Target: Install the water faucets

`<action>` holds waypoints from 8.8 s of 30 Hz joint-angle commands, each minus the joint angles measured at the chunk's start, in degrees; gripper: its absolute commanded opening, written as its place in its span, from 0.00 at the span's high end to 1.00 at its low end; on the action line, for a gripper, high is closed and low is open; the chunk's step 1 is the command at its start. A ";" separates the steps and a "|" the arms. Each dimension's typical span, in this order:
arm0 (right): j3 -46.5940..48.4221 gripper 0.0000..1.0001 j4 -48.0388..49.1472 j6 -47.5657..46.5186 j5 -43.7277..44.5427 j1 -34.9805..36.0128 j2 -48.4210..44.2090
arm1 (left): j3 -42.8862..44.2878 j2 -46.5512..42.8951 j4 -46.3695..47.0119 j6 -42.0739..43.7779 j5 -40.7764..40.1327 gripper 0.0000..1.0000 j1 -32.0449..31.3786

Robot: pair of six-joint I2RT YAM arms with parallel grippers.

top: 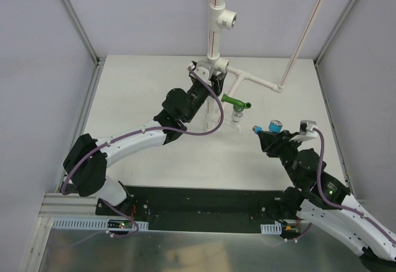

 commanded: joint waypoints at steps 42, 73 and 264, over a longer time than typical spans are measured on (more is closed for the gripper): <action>23.35 1.00 35.08 -45.86 -33.02 -0.09 21.43 | 0.72 -22.73 -38.02 -16.68 13.47 1.00 -0.63; 27.40 1.00 45.63 -51.68 -45.69 0.00 32.77 | -7.81 -25.99 -34.24 -19.40 14.87 1.00 -0.63; 33.90 1.00 19.71 48.77 -31.98 4.83 37.87 | -13.70 -33.28 -37.41 -20.90 16.98 1.00 -0.80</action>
